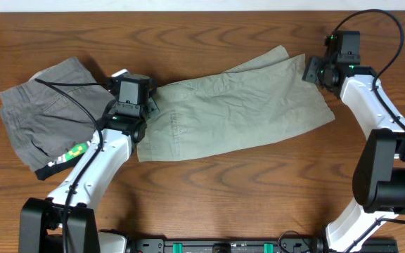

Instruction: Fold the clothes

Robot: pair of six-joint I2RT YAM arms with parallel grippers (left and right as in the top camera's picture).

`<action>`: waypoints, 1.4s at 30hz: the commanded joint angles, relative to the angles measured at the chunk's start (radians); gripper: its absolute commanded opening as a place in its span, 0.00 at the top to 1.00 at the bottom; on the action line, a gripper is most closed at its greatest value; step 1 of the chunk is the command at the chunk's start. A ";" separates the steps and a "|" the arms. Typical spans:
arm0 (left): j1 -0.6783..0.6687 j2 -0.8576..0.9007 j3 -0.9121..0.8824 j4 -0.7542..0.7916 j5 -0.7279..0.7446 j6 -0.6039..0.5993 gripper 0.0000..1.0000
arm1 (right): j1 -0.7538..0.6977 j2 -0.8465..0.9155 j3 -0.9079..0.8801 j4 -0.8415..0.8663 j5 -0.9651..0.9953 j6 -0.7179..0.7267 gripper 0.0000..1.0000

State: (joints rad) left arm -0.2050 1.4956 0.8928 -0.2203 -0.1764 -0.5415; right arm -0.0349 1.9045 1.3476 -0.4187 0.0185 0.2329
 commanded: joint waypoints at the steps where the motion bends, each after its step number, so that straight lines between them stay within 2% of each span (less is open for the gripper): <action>1: -0.012 0.022 0.006 -0.008 0.062 0.020 0.62 | -0.003 -0.003 0.017 -0.022 0.006 -0.083 0.35; 5: -0.033 0.055 0.006 -0.008 0.065 0.045 0.62 | -0.008 0.033 0.016 -0.042 0.006 -0.104 0.28; 10: -0.051 0.100 0.006 0.006 0.065 0.052 0.62 | -0.012 0.088 0.016 -0.041 -0.023 -0.104 0.25; 16: -0.054 0.200 0.006 0.005 0.065 0.051 0.62 | -0.011 0.151 0.016 -0.046 -0.158 -0.145 0.18; 19: -0.054 0.243 0.006 -0.003 0.069 0.051 0.62 | -0.011 0.161 0.016 -0.054 -0.177 -0.165 0.19; 20: -0.054 0.252 0.006 -0.005 0.078 0.051 0.62 | -0.011 0.161 0.016 -0.058 -0.176 -0.166 0.25; 23: -0.054 0.269 0.006 -0.010 0.121 0.051 0.62 | -0.014 0.161 0.016 -0.081 -0.161 -0.182 0.64; 25: -0.054 0.270 0.006 -0.014 0.144 0.051 0.62 | -0.018 0.161 0.016 -0.115 -0.121 -0.182 0.74; 27: -0.055 0.270 0.006 -0.032 0.143 0.052 0.62 | -0.023 0.161 0.015 -0.161 -0.055 -0.182 0.79; 30: -0.055 0.270 0.006 -0.069 0.143 0.052 0.61 | -0.032 0.162 0.009 -0.229 0.046 -0.182 0.97; 38: -0.055 0.270 0.006 -0.245 0.143 0.109 0.62 | -0.077 0.162 -0.024 -0.414 0.143 -0.081 0.99; 42: -0.055 0.270 0.006 -0.331 0.143 0.187 0.62 | -0.117 0.162 -0.050 -0.507 0.143 -0.022 0.99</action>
State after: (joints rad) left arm -0.2649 1.7382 0.9329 -0.4835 -0.0319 -0.4301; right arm -0.0921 2.0377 1.3552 -0.8814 0.0341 0.1387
